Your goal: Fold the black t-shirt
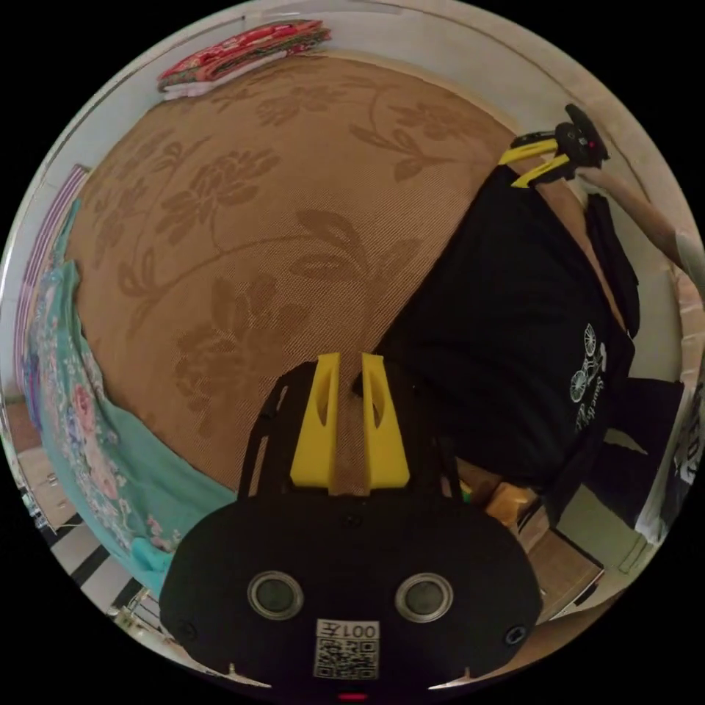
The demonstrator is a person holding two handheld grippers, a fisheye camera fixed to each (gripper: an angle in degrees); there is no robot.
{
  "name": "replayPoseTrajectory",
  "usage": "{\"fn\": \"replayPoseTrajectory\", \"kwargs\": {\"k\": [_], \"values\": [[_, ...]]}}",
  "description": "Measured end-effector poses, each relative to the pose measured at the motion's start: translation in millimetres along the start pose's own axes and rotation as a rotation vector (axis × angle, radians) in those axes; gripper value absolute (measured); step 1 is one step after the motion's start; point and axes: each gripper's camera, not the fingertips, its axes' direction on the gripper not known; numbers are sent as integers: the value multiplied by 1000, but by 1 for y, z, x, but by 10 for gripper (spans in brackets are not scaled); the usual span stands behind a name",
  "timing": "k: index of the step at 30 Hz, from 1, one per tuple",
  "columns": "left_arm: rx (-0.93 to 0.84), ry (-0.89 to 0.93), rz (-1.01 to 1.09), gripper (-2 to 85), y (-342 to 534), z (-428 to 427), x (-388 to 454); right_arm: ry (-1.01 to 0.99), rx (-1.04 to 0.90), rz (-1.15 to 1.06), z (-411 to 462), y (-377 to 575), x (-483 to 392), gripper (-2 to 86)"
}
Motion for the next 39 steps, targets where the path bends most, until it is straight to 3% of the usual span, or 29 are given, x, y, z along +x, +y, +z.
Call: {"fn": "replayPoseTrajectory", "kwargs": {"k": [2, 7, 20, 27, 30, 36, 39], "values": [[16, 78, -11, 45, 15, 7, -5, 4, 18, 40, 9, 4, 5, 94], [-58, 63, 7, 40, 42, 43, 7, -6, 76, 144, 24, 22, 21, 45], [4, -120, -177, -9, 134, 122, 18, 30, 59, 187, 83, 72, 49, 11], [101, 2, -263, 2, 200, 179, 23, -42, 101, 270, 133, 114, 54, 21], [146, 105, -296, 46, 233, 205, 26, -81, 112, 239, 149, 129, 47, 38], [140, 128, -484, 111, 298, 259, 39, -85, 100, 199, 178, 152, 32, 64], [140, 48, -761, 98, 337, 284, 48, -105, 155, 279, 185, 179, 31, 52]]}}
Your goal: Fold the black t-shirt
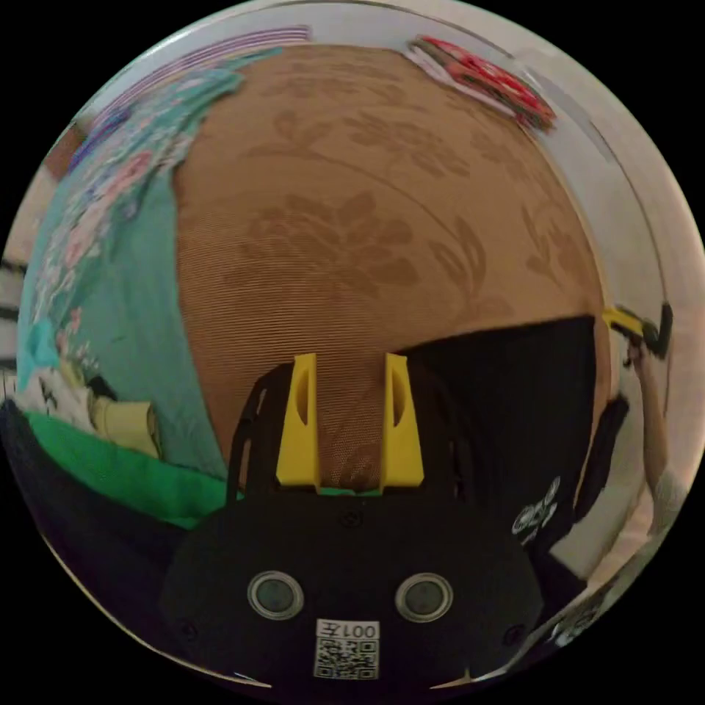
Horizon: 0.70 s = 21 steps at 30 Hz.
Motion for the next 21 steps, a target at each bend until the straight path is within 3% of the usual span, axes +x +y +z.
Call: {"fn": "replayPoseTrajectory", "kwargs": {"k": [6, 9, 11, 15, 17, 21], "values": [[279, -119, -12, 79, 98, 11, 7, 199, -2, -117, -8, 76, -81, 62], [372, -7, 110, 62, 167, 13, 26, 151, -7, -124, -6, 135, -143, 55], [397, 109, 300, 58, 239, 21, 49, 144, -51, -94, 4, 175, -178, 65], [250, 139, 409, 54, 351, 61, 70, 38, -207, 57, 44, 267, -242, 86], [57, 211, 375, 58, 419, 101, 73, -21, -257, 120, 64, 299, -262, 94], [-136, 223, 286, 73, 497, 161, 66, -85, -354, 162, 117, 355, -293, 109]]}}
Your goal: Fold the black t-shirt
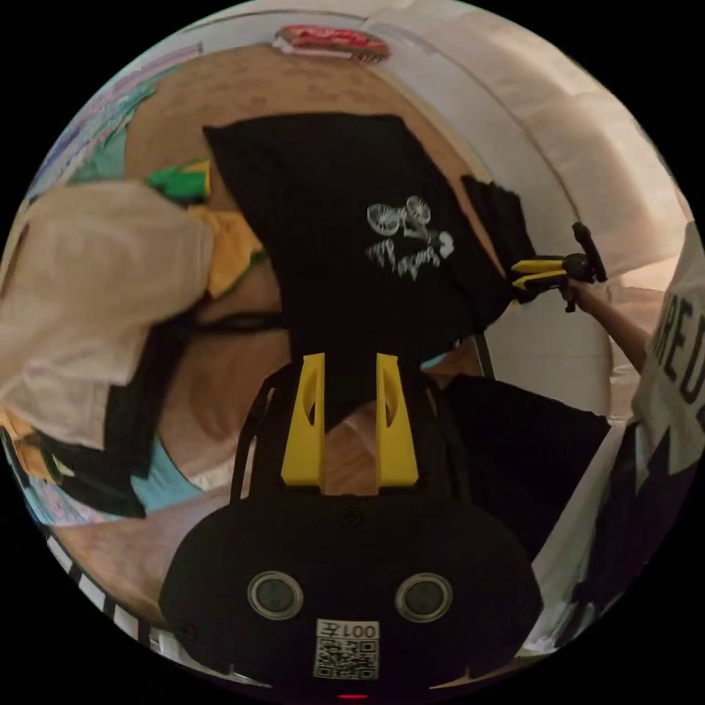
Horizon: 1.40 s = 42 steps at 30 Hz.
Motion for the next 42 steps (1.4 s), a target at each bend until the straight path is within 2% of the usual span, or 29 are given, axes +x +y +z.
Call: {"fn": "replayPoseTrajectory", "kwargs": {"k": [4, 10, 12, 14, 21, 25, 27, 31, 35, 42], "values": [[-101, -87, -39, 91, 46, 66, -10, -95, 16, 42, 50, 14, 1, 119], [-104, -164, -39, 86, 72, 129, -13, -109, 46, 88, 100, 23, -5, 131], [-89, -137, -62, 88, 82, 141, -10, -126, 39, 96, 118, 23, -8, 134], [-55, -145, -80, 91, 93, 156, -3, -95, 13, 64, 130, 23, -13, 136], [-109, -242, -77, 91, 111, 208, 9, -110, -16, 31, 171, 30, -24, 141], [-155, -371, -122, 64, 123, 238, 14, -68, -19, 37, 193, 34, -28, 140], [-111, -333, -170, 63, 127, 248, 11, -65, -9, 62, 206, 38, -30, 140], [-103, -373, -259, 51, 132, 267, 6, -34, 16, 113, 220, 46, -32, 137], [-85, -248, -301, -1, 142, 272, -6, -78, 43, 136, 229, 58, -34, 133], [-49, -55, -238, -9, 161, 252, -26, -217, 79, 149, 215, 92, -27, 119]]}}
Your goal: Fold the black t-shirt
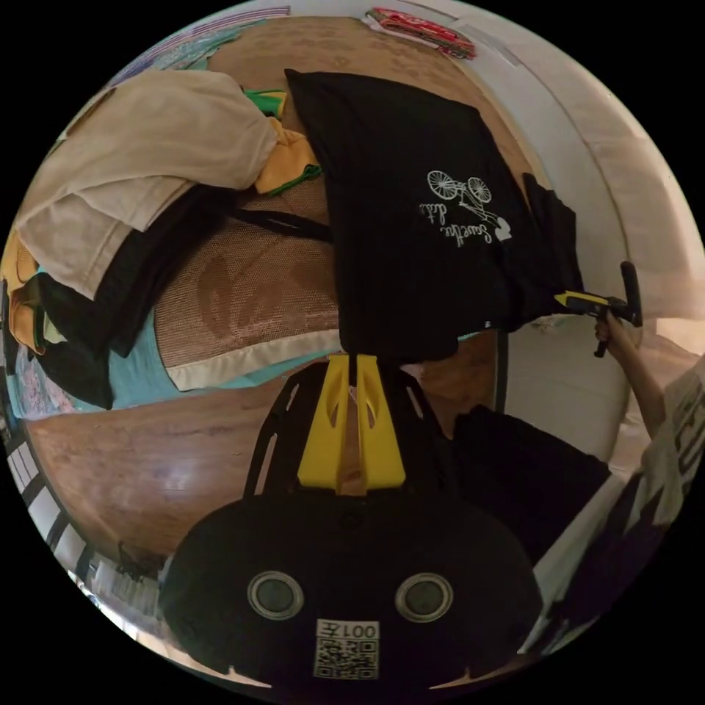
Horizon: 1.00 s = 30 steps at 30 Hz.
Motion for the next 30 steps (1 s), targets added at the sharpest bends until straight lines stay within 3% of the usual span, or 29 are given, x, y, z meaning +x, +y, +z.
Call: {"fn": "replayPoseTrajectory", "kwargs": {"k": [7, 9, 13, 17, 20, 23, 27, 30], "values": [[-137, 193, 27, -9, 16, -25, -10, -206, -228, -52, -12, 35, -10, 99], [-108, 223, 51, -9, 5, -40, -12, -310, -199, -114, -36, 28, -15, 89], [33, 178, 202, -9, -69, -80, -23, -321, -21, -252, -82, -22, -14, 71], [125, 114, 268, -8, -187, -94, -49, -175, 173, -309, -106, -124, 12, 45], [82, -17, 133, 9, -259, -73, -75, 51, 194, -250, -88, -188, 36, 22], [87, -60, 2, 34, -277, -58, -87, 194, 202, -186, -73, -207, 43, 32], [144, -103, -23, 55, -253, -55, -78, 425, 191, -216, -62, -170, 18, 52], [117, -124, 14, 55, -225, -46, -66, 393, 139, -203, -48, -136, 13, 68]]}}
